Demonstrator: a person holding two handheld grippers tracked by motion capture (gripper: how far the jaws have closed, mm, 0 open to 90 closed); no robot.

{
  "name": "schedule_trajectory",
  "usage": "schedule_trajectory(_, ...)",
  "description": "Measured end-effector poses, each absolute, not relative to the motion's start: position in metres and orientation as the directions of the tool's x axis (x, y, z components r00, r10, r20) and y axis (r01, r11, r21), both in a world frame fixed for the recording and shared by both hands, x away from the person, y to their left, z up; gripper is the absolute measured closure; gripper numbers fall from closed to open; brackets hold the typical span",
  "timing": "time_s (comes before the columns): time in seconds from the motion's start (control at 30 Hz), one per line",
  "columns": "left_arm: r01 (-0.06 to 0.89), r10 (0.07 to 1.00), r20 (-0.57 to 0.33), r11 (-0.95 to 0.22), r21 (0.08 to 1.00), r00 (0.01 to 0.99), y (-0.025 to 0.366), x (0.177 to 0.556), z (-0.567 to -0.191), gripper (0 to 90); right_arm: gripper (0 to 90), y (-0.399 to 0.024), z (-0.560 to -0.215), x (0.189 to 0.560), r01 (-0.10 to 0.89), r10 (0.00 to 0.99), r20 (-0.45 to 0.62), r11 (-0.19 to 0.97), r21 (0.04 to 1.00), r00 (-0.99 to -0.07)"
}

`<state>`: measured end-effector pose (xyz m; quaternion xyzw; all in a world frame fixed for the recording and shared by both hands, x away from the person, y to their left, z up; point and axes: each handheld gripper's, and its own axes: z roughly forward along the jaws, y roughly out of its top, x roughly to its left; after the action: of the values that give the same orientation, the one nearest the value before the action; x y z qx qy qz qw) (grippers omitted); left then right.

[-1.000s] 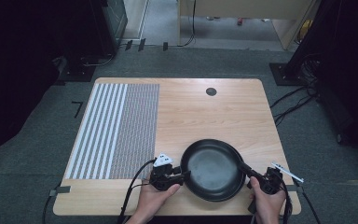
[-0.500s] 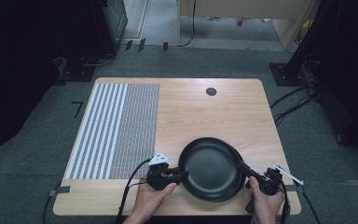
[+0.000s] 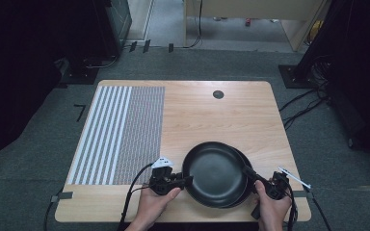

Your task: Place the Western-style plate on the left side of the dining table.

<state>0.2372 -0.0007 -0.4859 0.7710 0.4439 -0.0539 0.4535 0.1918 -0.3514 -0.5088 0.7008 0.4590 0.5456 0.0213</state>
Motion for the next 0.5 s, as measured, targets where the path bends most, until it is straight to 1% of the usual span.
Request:
schedule_trajectory(0.17,0.738,0.637,-0.493,-0.186,0.648,0.593,0.002,0.239,-0.481,64.6,86.0,-0.35,-0.509,0.195,0.627,0.649,0.76,-0.586,0.513,-0.015)
schedule_trajectory(0.43,0.744,0.639,-0.501,-0.174,0.645,0.583,0.011,0.242,-0.474,64.6,86.1,-0.342,-0.501,0.203,0.632,0.658,0.752,-0.571,0.525,-0.03)
schedule_trajectory(0.5,0.753,0.637,-0.515,-0.161,0.639,0.574,0.016,0.243,-0.472,64.9,86.0,-0.339,-0.499,0.205,0.634,0.662,0.748,-0.564,0.529,-0.035)
